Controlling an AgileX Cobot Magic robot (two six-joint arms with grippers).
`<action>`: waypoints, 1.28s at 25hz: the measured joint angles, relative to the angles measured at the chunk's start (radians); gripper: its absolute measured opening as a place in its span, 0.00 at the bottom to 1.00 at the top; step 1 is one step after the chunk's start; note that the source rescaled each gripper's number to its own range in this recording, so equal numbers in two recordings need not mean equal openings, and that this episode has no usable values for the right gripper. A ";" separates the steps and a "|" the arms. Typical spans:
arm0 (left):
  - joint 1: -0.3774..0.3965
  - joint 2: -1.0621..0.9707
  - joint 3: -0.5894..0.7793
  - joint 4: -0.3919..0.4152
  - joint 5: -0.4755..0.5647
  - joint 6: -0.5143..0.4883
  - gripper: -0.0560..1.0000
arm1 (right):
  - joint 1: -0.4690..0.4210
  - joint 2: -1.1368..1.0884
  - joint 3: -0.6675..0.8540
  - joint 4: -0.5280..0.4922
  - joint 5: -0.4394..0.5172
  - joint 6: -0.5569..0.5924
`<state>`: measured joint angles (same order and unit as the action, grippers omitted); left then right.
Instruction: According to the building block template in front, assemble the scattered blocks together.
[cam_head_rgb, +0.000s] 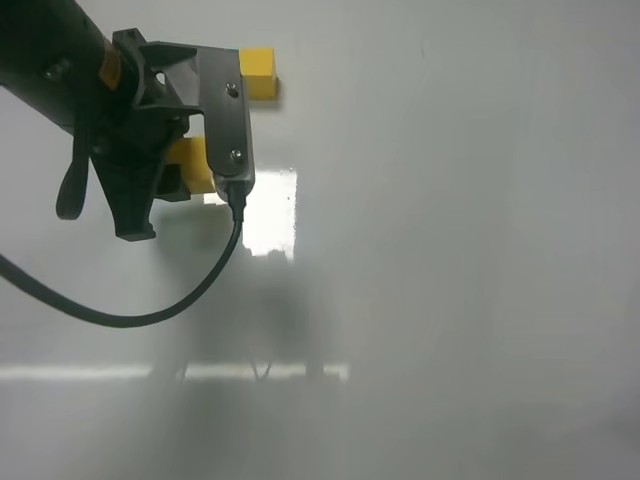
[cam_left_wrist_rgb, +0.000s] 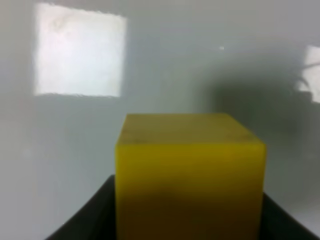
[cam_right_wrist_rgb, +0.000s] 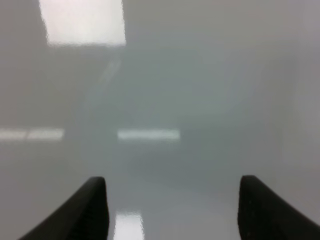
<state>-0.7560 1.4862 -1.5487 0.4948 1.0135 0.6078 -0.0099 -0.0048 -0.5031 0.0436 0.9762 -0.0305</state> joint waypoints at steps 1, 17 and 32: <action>0.008 0.000 0.000 -0.003 -0.022 0.016 0.06 | 0.000 0.000 0.000 0.000 0.000 0.000; 0.076 0.070 0.000 -0.122 -0.097 0.196 0.06 | 0.000 0.000 0.000 0.000 0.000 0.000; 0.076 0.070 0.000 -0.119 -0.098 0.103 0.74 | 0.000 0.000 0.000 0.000 0.000 0.000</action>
<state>-0.6804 1.5561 -1.5487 0.3759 0.9155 0.7104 -0.0099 -0.0048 -0.5031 0.0436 0.9762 -0.0305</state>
